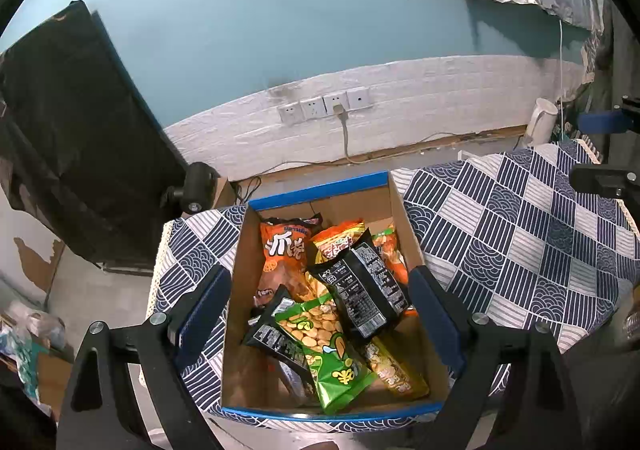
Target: Organize snacks
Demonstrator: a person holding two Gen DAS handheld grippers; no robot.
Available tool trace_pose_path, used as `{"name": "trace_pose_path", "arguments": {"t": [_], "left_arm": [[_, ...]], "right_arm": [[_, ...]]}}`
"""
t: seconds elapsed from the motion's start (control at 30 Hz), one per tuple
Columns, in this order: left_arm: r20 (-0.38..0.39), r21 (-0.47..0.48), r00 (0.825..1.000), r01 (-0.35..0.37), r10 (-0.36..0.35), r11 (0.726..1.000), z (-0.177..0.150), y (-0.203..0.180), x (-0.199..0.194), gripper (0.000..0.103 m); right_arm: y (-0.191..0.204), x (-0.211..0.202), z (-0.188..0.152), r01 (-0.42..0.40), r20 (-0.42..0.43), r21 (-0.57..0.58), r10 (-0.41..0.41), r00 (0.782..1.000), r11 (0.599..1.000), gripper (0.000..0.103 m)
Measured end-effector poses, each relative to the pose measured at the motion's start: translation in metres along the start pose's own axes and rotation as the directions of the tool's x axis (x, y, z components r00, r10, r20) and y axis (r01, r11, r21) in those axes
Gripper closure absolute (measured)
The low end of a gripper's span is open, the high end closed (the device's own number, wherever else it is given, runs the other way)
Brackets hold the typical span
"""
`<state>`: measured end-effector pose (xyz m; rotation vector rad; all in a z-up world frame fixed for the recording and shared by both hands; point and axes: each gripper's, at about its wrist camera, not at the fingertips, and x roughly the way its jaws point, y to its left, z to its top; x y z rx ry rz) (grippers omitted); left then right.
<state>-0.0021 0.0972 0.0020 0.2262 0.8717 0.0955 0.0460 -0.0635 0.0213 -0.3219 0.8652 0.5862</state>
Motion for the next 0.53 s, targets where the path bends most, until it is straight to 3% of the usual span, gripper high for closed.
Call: {"name": "trace_pose_path", "arguments": {"t": [0.53], "left_arm": [[-0.004,0.013,1.0,-0.003,0.003,1.0,-0.002,-0.0017,0.0008,0.011]], "right_arm": [[0.0005,0.0,-0.0007,0.0,-0.002,-0.001,0.0,1.0,1.0,0.027]]}}
